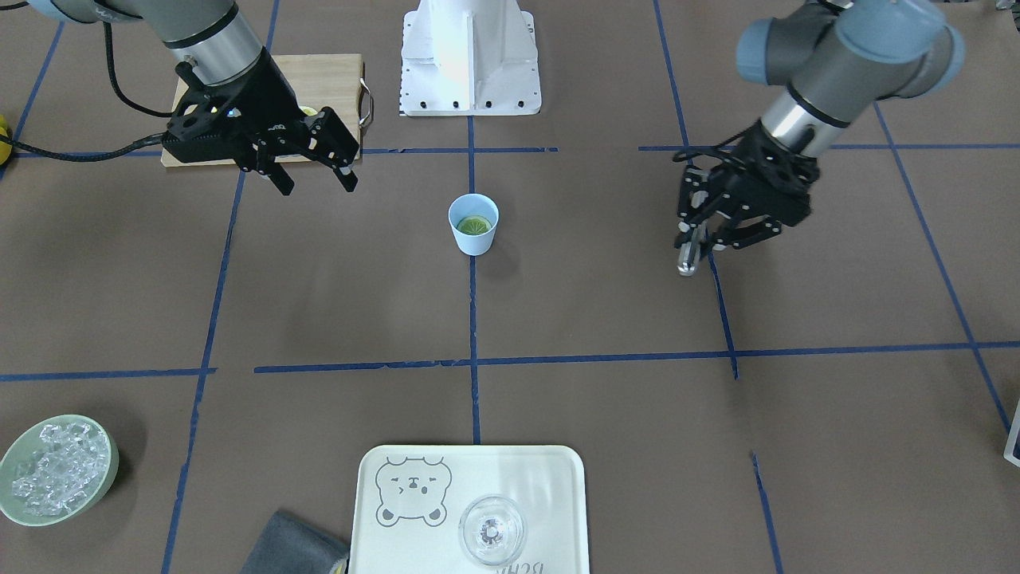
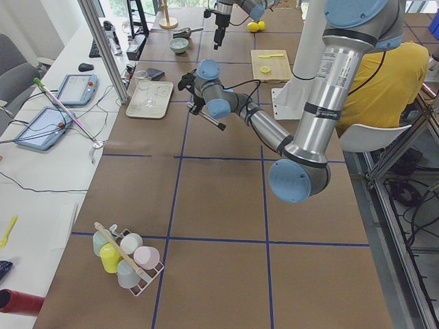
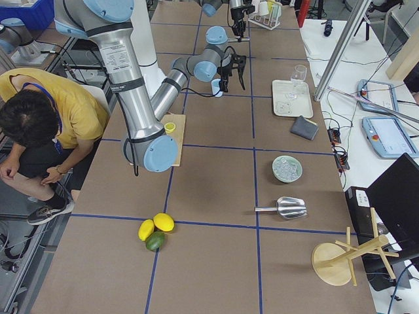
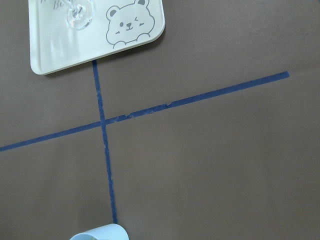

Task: Squeeze lemon into cup
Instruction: 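Carry the muddler with the left gripper over the blue cup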

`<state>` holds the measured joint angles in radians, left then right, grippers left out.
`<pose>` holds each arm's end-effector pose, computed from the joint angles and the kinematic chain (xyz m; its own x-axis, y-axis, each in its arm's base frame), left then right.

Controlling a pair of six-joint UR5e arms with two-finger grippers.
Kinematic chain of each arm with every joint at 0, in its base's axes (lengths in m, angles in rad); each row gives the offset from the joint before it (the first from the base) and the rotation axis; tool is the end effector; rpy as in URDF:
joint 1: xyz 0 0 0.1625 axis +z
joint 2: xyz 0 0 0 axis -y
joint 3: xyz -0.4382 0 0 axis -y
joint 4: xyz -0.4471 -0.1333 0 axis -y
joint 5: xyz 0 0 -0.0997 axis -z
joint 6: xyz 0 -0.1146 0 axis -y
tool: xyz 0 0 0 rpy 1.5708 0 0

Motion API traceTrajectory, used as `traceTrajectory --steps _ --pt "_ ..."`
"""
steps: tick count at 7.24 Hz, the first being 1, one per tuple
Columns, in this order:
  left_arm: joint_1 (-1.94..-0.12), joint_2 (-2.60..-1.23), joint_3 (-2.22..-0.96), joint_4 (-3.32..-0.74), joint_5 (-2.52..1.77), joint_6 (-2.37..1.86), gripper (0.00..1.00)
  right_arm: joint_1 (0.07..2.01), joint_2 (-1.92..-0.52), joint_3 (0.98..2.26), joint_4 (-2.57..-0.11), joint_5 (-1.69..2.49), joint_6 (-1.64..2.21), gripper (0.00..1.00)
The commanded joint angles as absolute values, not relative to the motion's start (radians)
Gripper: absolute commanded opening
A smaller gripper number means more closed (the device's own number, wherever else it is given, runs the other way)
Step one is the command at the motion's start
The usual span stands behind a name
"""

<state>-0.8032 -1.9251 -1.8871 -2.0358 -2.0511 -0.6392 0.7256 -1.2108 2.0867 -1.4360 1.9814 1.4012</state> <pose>0.3842 -0.5138 0.2481 0.4533 0.5553 -0.6973 -0.0278 0.7907 0.6116 -0.3778 -0.4521 0.2005 0.4517 0.1938 0.8708 -0.2833 0.9568 -0.0660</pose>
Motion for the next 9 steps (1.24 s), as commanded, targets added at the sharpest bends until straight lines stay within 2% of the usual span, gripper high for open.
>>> traceTrajectory --steps 1,3,4,5,9 --pt "-0.706 -2.102 -1.891 -2.078 -1.929 -0.637 0.00 0.790 -1.255 2.083 -1.436 2.002 1.329 1.00" --pt "-0.596 -2.099 -1.868 -2.474 -1.599 -0.637 0.00 0.839 -1.284 2.079 -1.437 2.029 1.276 1.00" --pt "-0.442 -2.094 -1.815 -2.619 -1.305 -0.632 0.00 0.869 -1.284 2.077 -1.437 2.060 1.275 1.00" --pt "-0.339 -2.097 -1.774 -2.699 -1.078 -0.629 0.00 0.897 -1.284 2.075 -1.437 2.098 1.272 1.00" --pt "-0.241 -2.102 -1.734 -2.735 -0.764 -0.601 0.00 0.899 -1.279 2.063 -1.436 2.106 1.272 1.00"
